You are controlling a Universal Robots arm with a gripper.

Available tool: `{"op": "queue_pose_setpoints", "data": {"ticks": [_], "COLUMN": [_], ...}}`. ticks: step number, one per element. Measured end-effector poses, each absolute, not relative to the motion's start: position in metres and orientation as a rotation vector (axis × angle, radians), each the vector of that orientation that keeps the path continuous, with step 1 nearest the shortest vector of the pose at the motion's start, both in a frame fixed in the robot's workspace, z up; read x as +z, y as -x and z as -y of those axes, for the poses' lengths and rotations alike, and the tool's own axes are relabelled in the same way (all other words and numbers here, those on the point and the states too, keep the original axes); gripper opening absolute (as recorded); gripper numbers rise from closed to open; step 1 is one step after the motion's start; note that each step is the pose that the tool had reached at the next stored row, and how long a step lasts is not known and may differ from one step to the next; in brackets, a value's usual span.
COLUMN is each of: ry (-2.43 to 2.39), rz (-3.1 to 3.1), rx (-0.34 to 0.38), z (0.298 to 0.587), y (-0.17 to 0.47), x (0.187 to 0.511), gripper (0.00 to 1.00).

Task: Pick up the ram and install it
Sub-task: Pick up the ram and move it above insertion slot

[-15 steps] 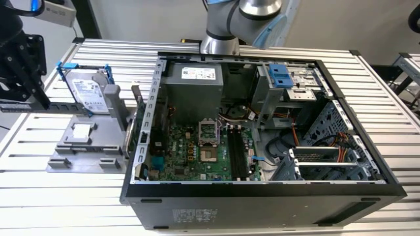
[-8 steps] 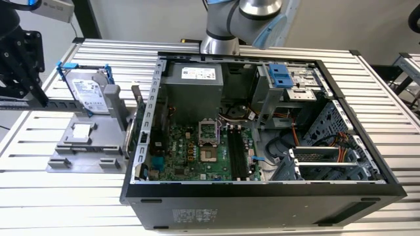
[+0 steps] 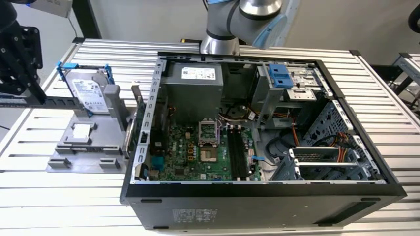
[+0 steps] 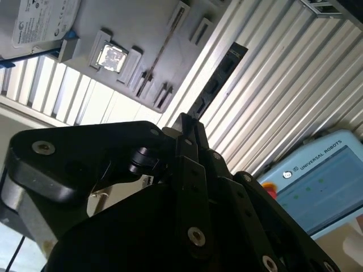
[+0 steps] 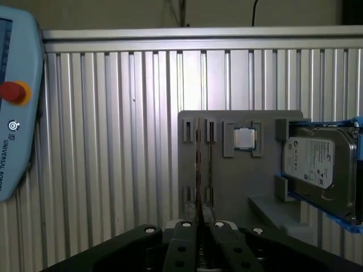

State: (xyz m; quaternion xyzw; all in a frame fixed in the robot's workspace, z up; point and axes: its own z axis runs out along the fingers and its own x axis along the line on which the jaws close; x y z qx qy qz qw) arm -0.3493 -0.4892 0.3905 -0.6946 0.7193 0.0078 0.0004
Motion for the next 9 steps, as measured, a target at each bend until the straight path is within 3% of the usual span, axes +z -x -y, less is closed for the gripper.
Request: {"op": "queue_pose_setpoints", "data": {"ticks": [9], "ry": [2.186], "rz": [-2.264], "rx": [0.034], "z": [0.489], "y": [0.311], "x": [0.39], "gripper": [0.0]}}
